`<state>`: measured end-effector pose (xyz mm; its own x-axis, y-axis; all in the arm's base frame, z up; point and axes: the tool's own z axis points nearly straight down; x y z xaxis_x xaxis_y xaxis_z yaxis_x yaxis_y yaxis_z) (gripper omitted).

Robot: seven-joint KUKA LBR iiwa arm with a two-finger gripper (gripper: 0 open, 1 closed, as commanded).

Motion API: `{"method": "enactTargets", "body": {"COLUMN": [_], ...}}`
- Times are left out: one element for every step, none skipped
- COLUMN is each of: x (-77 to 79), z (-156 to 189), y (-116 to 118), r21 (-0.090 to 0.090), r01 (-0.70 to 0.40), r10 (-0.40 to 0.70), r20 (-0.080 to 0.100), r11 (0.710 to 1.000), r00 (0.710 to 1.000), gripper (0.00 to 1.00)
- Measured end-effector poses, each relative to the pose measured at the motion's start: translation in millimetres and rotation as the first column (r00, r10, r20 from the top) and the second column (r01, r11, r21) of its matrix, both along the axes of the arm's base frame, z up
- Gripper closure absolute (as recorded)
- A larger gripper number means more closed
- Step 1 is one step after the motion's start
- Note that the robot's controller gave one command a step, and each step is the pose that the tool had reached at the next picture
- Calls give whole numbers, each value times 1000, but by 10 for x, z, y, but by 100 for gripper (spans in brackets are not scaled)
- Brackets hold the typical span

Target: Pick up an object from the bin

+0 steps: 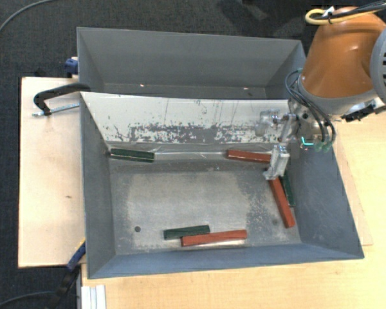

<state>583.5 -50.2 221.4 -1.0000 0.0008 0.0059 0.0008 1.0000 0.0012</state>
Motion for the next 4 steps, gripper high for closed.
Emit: {"method": "enactTargets", "body": {"x": [70,-1,-131,166], "z": [-946,-1505,-1360,-1502], "y": [-926,-957,-755,-698], "r21": [-2,-1,-2,-3], "r01": [-51,-467,-866,-997], "r10": [51,467,866,997], "r20": [1,8,8,16], "r11": [999,884,500,77], "r00": [999,884,500,77], "gripper": [0,0,0,0]}}
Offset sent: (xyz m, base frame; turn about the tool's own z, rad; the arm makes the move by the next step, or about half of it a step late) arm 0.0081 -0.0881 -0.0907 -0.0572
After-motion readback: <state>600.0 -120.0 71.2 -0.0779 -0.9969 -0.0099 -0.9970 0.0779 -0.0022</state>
